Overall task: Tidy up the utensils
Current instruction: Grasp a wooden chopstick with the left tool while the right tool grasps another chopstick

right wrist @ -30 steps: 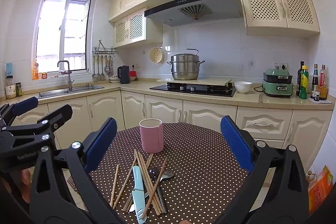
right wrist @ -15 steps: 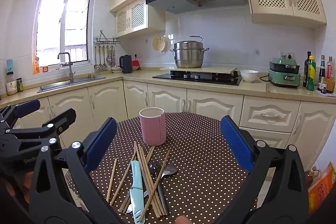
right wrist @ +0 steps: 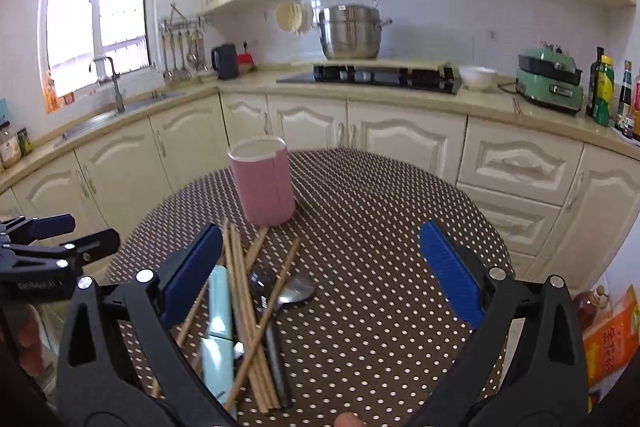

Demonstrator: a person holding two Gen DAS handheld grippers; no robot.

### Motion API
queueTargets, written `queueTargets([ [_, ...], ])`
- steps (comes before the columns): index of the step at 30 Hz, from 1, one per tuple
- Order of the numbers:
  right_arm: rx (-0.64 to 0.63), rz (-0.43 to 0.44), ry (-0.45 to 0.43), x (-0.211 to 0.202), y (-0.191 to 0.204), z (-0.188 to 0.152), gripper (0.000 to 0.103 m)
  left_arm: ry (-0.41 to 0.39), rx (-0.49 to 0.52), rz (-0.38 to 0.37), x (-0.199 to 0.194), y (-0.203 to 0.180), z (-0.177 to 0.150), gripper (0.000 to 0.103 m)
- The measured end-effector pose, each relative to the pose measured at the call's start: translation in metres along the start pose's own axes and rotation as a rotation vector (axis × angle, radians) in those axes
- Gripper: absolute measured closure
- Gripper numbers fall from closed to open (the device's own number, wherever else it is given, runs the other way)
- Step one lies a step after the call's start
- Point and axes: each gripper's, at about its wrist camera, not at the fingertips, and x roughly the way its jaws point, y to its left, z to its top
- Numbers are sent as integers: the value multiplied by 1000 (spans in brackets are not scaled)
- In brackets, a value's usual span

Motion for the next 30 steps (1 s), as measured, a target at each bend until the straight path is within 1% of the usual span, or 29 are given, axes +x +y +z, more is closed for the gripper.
queueTargets([
  [1,-1,-1,26,7,-2,-3,6,45,-10,-8,10,3,-2,31],
  [2,-1,-2,46,13,-4,-4,6,93,-20,-23,23,7,-5,37],
  [4,-3,-2,97,26,-6,-8,6,174,-35,-50,44,11,-12,44],
  [6,-10,5,128,36,-7,-11,6,251,-47,-54,65,12,-18,53],
  [8,-16,-1,162,45,-8,-13,6,298,-49,-60,82,12,-25,55],
  [9,-15,1,178,48,-9,-14,6,315,-47,-62,87,11,-29,58],
  [11,-1,26,208,55,-12,-15,6,341,-35,-61,97,8,-34,62],
  [12,5,35,227,58,-13,-16,6,351,-30,-54,101,7,-34,66],
  [15,0,53,264,69,-14,-15,6,341,1,-13,107,5,-35,75],
  [17,2,79,297,78,-14,-12,6,336,19,11,108,5,-30,90],
  [18,6,96,316,83,-14,-10,6,330,21,13,111,4,-28,92],
  [22,0,146,395,107,-6,-5,6,310,1,-10,117,10,-19,96],
  [23,1,154,414,113,-5,-3,10,307,-7,-13,119,14,-16,98],
  [24,4,163,438,119,-4,-3,14,305,-16,-18,122,17,-12,98],
  [25,14,181,481,130,-3,-3,19,295,-29,-30,123,21,-9,98],
  [26,23,194,504,136,-3,-2,23,285,-39,-38,119,19,-9,98],
  [27,32,202,526,142,-2,-2,26,273,-50,-43,119,20,-6,98],
  [29,43,207,561,153,-1,-1,37,234,-69,-64,112,25,0,98],
  [30,52,215,575,157,-1,-1,40,215,-77,-70,111,25,4,98],
])
